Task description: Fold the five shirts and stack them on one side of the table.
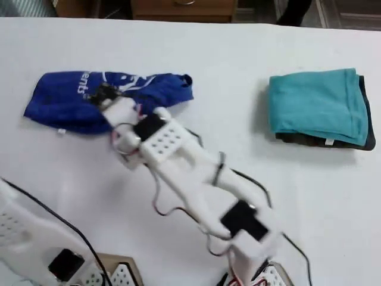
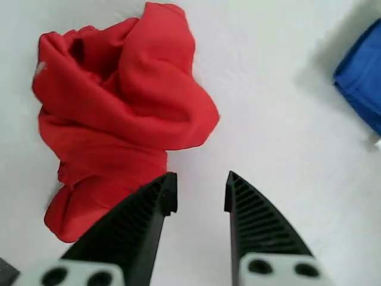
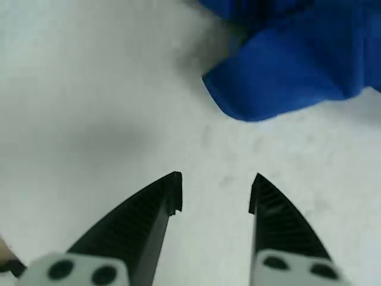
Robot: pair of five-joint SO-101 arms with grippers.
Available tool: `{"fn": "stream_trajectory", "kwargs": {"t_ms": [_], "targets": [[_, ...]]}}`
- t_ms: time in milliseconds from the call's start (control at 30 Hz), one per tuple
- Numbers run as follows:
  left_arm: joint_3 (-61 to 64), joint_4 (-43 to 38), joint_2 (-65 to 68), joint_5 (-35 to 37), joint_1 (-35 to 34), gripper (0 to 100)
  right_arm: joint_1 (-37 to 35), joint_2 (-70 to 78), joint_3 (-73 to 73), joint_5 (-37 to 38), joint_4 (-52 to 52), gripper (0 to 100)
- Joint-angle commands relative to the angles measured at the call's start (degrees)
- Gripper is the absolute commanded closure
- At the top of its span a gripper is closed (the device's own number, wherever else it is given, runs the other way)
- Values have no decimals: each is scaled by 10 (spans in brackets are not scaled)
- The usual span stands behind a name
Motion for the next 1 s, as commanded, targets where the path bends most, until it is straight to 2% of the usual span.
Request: {"fn": "stream_trajectory", "kwargs": {"t_ms": [0,133,333,633,700,800,867,967], "targets": [[1,-11,-31,-15,-25,846,-8,81,-120,-42,-5,812],[1,-7,-31,-76,-30,846,-5,177,-232,-88,-4,812],[-1,-10,-31,-81,-47,846,1,302,-377,-109,25,812],[-2,-11,-31,-80,-44,846,107,442,-572,-109,160,817],[0,-11,-31,-80,-36,846,131,461,-600,-108,192,864],[1,-11,-30,-79,-28,846,163,479,-632,-108,225,991],[1,-10,-30,-79,-20,846,178,481,-649,-108,246,961],[2,-10,-30,-79,-14,846,197,477,-674,-108,268,978]]}}
